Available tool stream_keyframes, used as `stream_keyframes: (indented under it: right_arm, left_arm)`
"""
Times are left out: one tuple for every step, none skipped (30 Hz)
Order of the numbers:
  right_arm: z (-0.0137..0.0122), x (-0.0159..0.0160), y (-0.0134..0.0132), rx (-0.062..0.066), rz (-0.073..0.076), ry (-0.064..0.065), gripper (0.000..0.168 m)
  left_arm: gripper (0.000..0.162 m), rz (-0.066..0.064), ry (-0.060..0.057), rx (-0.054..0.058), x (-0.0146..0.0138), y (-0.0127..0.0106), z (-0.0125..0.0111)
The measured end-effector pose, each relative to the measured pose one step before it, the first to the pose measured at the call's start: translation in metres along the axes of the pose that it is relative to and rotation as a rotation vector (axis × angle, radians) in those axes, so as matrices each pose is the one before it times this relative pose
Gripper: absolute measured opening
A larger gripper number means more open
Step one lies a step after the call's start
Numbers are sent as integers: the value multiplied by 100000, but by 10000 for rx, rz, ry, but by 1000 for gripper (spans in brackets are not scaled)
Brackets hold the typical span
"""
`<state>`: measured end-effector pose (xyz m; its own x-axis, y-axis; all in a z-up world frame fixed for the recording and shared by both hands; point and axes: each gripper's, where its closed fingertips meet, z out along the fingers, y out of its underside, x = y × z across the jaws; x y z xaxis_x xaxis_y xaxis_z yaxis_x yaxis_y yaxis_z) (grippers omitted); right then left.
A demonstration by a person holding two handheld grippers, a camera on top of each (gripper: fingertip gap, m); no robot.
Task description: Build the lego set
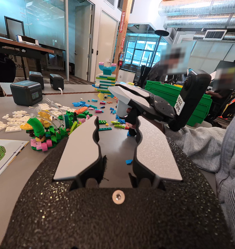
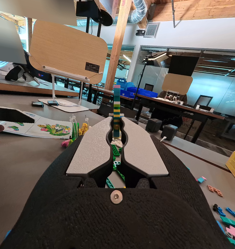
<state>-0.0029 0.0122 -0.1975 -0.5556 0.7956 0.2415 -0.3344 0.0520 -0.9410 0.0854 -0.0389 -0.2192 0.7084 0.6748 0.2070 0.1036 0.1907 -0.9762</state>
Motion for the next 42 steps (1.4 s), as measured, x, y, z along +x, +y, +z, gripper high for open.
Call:
stream_keyframes:
  right_arm:
    - [12,-47,31,-20,40,-39,6]
    - [26,-9,29,-33,68,-19,6]
    - [15,85,33,-39,132,24,6]
    - [10,91,8,-27,239,-10,6]
    - [-2,23,-26,7,343,-111,6]
    - [-26,21,-49,23,390,-137,6]
    - [-26,129,-31,6,356,-52,6]
    - [-18,259,8,-17,261,39,6]
    - [-8,256,27,-26,165,63,6]
    - [-9,226,31,-14,111,55,6]
    - [-2,160,22,-3,80,37,6]
    - [8,84,32,-5,38,17,6]
    - [9,5,39,-11,-9,-5,6]
    - [14,-51,50,-12,-42,-21,6]
    - [11,-99,24,-4,-62,-32,6]
    - [6,-116,-7,9,-77,-33,6]
    - [2,-123,-20,16,-92,-30,6]
    - [1,-114,-19,14,-101,-29,6]
    - [5,-109,-11,8,-99,-29,6]
    - [-1,-108,8,1,-84,-30,6]
    - [8,-81,9,-4,-66,-26,6]
    - [16,-82,11,-4,-50,-23,6]
    - [5,-64,11,-4,-31,-22,6]
    - [7,-42,14,-4,-13,-16,6]
    - [3,-19,7,-5,0,-9,6]
    - [5,10,11,-5,12,-1,6]
    - [6,5,9,-4,20,-1,6]
    - [-6,26,5,-2,22,5,6]
    - [7,32,10,-3,21,10,6]
    - [1,13,2,0,16,8,6]
    - [-3,24,-4,3,10,8,6]
    - [-2,5,-15,3,11,3,6]
    - [5,-11,8,-4,10,-7,6]
    - [6,-13,17,-11,2,-8,6]
    - [9,-14,29,-12,-3,-5,6]
    - [8,-15,13,-8,0,-11,6]
    - [4,-32,6,-4,1,-18,6]
    - [5,-28,2,-1,-1,-16,6]
    - [6,-34,-9,-2,-3,-12,6]
    - [4,-23,5,-4,-3,-13,6]
    - [5,-20,3,-2,-1,-10,6]
    - [-7,-18,-3,1,1,-9,6]
  left_arm:
    - [51,2,7,2,1,-4,-6]
    - [51,0,-1,-1,6,2,-8]
    - [51,-1,-2,0,-6,-11,8]
    - [51,-2,-1,1,0,-2,1]
    - [51,-8,-6,-1,-10,9,-8]
    - [51,-10,3,-2,-10,-1,5]
    - [51,-1,6,-2,9,3,-2]
    - [50,13,8,-4,24,0,5]
    - [50,18,-1,-6,7,12,3]
    - [50,19,3,-3,27,2,6]
    - [50,17,-2,2,8,-9,-5]
    - [50,14,4,6,16,-4,-3]
    - [49,11,8,-1,16,4,0]
    - [49,10,3,-9,12,6,8]
    - [49,11,8,-5,16,9,-3]
    - [49,14,6,-1,14,-5,0]
    - [49,10,5,0,14,3,0]
    - [48,3,9,-3,17,6,5]
    - [48,2,2,-5,1,7,11]
    - [48,0,-1,-1,-8,-1,-8]
    - [48,0,2,4,3,-5,3]
    - [48,0,0,0,-6,-1,7]
    - [48,0,0,-2,-1,3,-1]
    - [48,-2,0,1,-5,-3,-7]
    - [48,-5,1,1,-9,-4,0]
    - [48,-3,2,-1,-2,1,6]
    - [48,-1,5,-3,-1,12,4]
    - [48,4,1,-3,1,-5,-2]
    - [48,7,2,-4,4,7,5]
    - [48,3,3,-1,2,1,0]
    - [48,1,2,0,2,0,0]
    - [48,1,4,-5,4,7,11]
    - [48,3,3,-2,2,3,-2]
    - [48,3,3,0,1,0,0]
    - [48,1,8,-3,9,5,12]
    - [48,2,5,-4,6,5,-3]
    - [48,2,-1,1,-3,-2,1]
    - [48,2,0,0,-2,0,0]
    - [48,-2,0,-2,1,3,-2]
    - [47,-5,4,1,-7,6,-1]
    - [47,-3,0,0,3,0,0]
    - [47,1,2,-1,2,2,-1]
